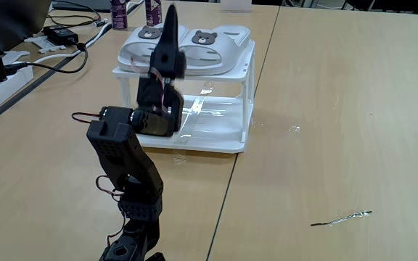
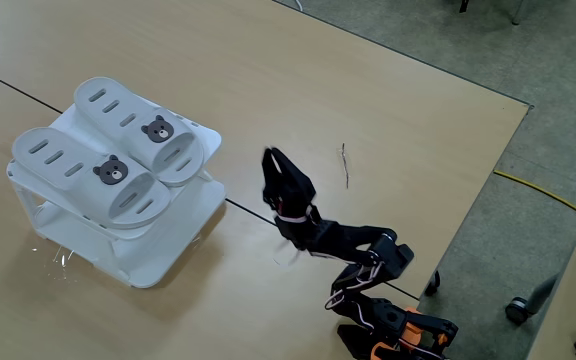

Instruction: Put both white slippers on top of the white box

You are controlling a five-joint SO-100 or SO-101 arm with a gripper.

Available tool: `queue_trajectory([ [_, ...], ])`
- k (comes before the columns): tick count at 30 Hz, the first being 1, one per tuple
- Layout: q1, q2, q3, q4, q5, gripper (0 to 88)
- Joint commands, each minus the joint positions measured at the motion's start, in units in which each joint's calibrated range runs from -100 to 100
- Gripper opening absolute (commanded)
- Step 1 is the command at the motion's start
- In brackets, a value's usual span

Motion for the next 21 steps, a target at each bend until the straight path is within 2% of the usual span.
queue_trajectory([
  [1, 0.27, -15.26, 12.25, -5.58, 0.42, 0.8],
  [4, -0.06, -29.06, 25.96, -5.58, 0.42, 0.8],
  [11, -7.21, -46.06, 26.77, -5.49, 0.42, 0.8],
  [17, -7.54, -67.26, 26.77, -5.49, 0.42, 0.8],
  [21, -7.63, -72.23, 26.59, -5.49, 0.42, 0.8],
])
